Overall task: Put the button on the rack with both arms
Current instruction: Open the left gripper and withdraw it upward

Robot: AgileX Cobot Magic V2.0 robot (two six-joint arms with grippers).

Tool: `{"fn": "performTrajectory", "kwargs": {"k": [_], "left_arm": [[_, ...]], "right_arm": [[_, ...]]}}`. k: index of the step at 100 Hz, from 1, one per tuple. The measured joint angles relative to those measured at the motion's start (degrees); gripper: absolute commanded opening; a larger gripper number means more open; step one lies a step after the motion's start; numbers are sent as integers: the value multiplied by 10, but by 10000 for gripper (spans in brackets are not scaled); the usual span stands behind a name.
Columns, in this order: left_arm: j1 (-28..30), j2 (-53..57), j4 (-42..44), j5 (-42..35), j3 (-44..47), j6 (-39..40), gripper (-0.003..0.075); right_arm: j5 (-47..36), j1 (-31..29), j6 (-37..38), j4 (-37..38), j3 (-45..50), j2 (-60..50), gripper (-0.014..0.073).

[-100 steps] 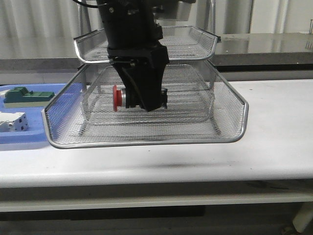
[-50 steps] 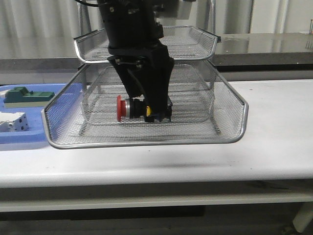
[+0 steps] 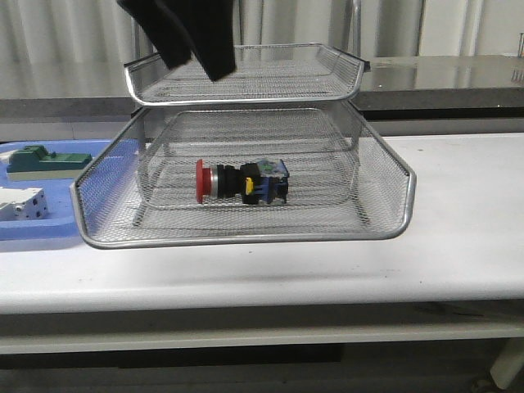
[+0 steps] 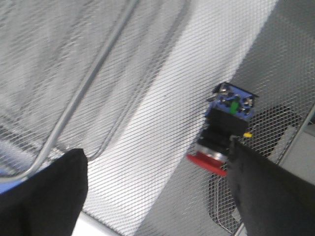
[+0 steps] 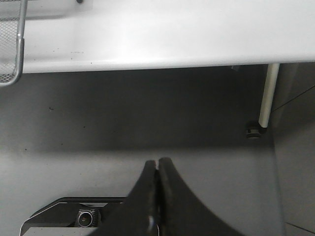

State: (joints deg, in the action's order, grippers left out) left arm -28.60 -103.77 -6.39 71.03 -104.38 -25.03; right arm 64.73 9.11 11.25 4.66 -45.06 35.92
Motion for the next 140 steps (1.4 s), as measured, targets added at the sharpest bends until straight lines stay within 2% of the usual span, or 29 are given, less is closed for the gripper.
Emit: {"fn": "performTrajectory", "kwargs": {"k": [19,39,64,112,126,140], "left_arm": [[82,67,-10,2,41,15,558],[184,145,-40,-2,141,19,558],[270,272,-74,-124,326,19,558],[284,533,-121,-454,676,19,558],[284,604,-138,-508,745,19,558],[284,672,-146,-526,790,19,558]], "right_arm": [[0,0,0,0,0,0,-71],[0,0,0,0,0,0,-71],[0,0,0,0,0,0,-71],[1,0,0,0,0,0,-71],[1,0,0,0,0,0,-71],[1,0,0,0,0,0,-71]]}}
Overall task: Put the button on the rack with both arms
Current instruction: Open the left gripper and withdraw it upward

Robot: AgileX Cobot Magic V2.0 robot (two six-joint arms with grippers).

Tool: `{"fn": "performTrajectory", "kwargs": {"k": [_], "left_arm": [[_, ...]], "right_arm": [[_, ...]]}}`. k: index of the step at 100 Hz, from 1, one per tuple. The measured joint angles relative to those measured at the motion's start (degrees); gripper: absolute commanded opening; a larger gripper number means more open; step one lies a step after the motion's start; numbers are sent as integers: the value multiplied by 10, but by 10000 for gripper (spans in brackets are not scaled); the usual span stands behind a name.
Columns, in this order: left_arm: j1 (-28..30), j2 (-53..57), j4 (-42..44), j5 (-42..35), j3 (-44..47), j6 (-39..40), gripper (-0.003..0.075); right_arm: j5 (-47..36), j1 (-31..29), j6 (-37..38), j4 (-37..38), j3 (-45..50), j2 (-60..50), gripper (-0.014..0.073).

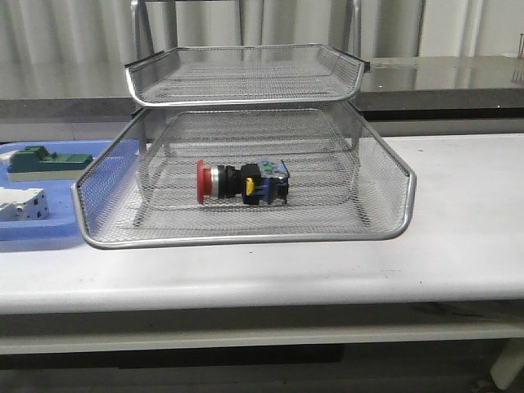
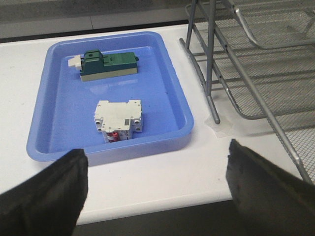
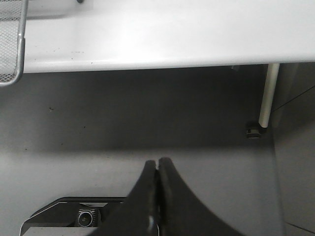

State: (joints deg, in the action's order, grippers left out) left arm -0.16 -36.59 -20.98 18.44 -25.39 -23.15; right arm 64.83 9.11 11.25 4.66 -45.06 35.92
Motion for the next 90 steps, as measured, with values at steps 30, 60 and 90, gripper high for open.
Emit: {"fn": "performTrajectory", "kwargs": {"k": [30,60,90], "left_arm": [[0,112,-12,-37,52,0,558],[0,136,-13,-60,66,0,558],[0,136,-14,-60,66,0,430]], "right_arm": [[0,0,0,0,0,0,-71],[0,0,0,0,0,0,-71],[0,0,0,0,0,0,-71]]}}
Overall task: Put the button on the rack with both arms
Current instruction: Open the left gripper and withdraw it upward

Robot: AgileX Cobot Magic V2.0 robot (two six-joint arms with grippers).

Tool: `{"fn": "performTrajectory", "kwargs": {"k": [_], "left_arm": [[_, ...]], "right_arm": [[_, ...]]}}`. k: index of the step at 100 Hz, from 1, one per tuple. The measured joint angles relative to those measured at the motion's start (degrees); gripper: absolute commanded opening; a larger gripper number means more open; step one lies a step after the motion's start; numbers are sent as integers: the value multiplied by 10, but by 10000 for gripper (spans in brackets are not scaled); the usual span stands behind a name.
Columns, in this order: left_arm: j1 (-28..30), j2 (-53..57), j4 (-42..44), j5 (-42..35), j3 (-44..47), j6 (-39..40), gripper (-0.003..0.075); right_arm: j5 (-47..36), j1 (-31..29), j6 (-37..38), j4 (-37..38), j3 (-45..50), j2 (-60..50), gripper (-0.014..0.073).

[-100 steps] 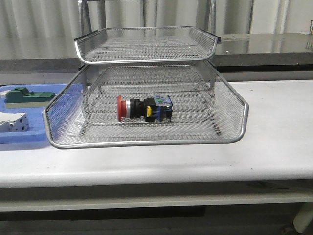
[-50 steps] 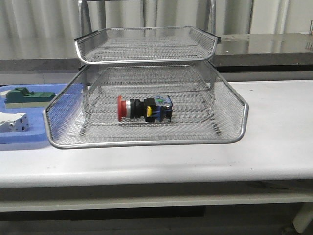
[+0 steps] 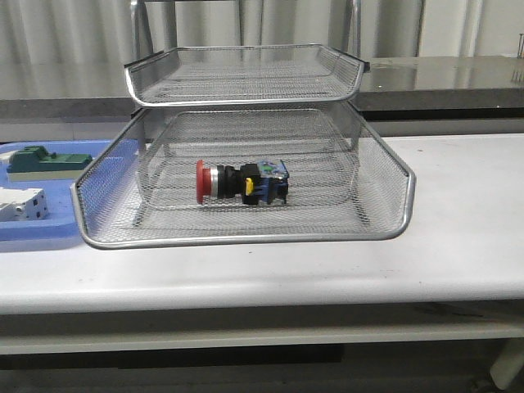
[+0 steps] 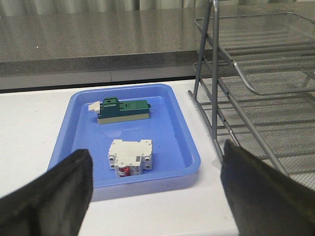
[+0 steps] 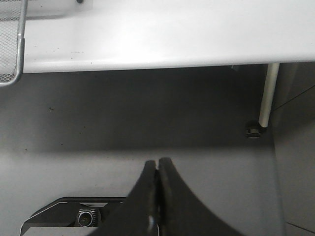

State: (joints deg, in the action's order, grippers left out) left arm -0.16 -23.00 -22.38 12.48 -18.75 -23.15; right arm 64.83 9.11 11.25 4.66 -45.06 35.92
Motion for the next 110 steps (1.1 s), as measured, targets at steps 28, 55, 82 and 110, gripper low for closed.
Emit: {"fn": "performTrajectory", "kwargs": {"k": [28,55,82,110], "left_arm": [[0,0,0,0,0,0,68],[0,0,0,0,0,0,4],[0,0,0,0,0,0,4],[0,0,0,0,0,0,4]], "right_arm": [[0,0,0,0,0,0,-71],[0,0,0,0,0,0,-71],[-2,0,0,0,0,0,-71],[-45,0,0,-17,0,0,-71]]}}
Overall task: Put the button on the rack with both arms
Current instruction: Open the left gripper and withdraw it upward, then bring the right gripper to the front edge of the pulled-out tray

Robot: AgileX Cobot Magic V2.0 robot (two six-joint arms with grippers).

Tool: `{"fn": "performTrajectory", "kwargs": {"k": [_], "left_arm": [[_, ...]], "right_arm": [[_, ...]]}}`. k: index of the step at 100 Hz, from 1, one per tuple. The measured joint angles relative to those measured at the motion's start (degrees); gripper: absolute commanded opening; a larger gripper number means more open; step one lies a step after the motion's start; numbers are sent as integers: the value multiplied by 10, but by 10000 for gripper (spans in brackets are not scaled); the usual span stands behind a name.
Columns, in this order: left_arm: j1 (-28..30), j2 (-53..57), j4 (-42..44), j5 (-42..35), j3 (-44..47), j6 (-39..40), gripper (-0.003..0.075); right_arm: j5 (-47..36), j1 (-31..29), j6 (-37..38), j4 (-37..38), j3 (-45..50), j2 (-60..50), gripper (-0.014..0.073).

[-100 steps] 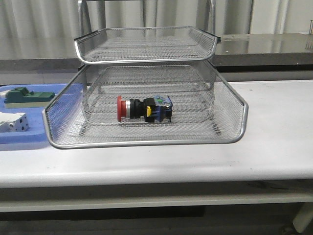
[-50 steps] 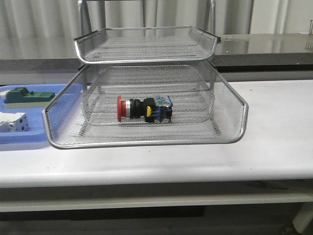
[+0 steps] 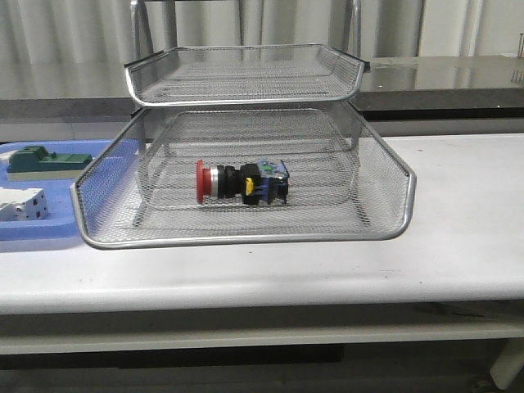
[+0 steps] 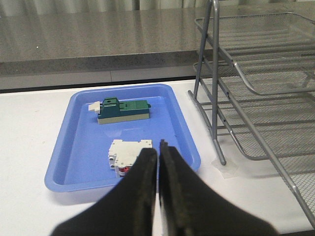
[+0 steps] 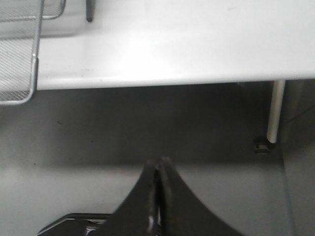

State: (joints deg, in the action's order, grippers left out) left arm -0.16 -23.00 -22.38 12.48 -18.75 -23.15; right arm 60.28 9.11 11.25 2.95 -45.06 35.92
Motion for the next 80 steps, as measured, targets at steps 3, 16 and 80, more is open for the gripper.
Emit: {"fn": "performTrajectory", "kwargs": {"k": [3,16,80], "left_arm": [[0,0,0,0,0,0,4],[0,0,0,0,0,0,4],[0,1,0,0,0,0,4]], "right_arm": [[-8,0,0,-7,0,2,-71],[-34,0,-3,-53,0,33,-70],[-125,134,-142,-227,-3,310,-66]]}}
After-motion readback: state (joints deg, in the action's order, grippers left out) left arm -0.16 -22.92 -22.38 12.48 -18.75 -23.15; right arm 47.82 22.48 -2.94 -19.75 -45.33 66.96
